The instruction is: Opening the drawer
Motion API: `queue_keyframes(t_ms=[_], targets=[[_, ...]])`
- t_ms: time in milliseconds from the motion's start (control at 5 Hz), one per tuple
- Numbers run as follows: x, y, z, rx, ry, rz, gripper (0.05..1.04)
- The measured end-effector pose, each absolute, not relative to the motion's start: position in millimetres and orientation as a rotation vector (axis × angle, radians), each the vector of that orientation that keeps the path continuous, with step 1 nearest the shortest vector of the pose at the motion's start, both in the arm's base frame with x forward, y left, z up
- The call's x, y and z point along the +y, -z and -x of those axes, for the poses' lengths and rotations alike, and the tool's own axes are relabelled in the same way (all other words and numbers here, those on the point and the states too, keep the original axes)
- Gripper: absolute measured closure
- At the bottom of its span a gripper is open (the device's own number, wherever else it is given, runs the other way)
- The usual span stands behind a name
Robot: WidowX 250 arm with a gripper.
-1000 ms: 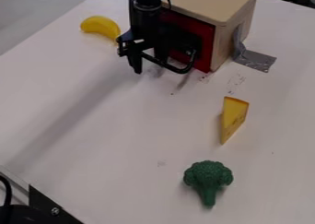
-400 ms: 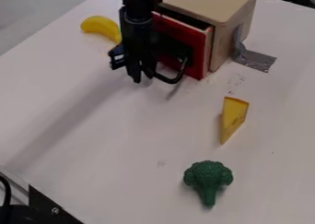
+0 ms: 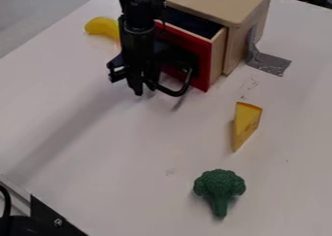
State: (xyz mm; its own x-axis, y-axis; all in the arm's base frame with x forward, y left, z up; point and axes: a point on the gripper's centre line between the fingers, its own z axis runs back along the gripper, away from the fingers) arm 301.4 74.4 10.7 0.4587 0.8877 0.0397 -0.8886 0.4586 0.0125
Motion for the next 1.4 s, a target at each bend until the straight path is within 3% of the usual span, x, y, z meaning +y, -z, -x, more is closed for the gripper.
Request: queue_keyframes(t_ms=[1200, 1400], targets=[[64, -10, -266, -0.016, -1.110, -0.015, 0.797], [64, -10, -264, -0.014, -1.100, -0.017, 0.753]])
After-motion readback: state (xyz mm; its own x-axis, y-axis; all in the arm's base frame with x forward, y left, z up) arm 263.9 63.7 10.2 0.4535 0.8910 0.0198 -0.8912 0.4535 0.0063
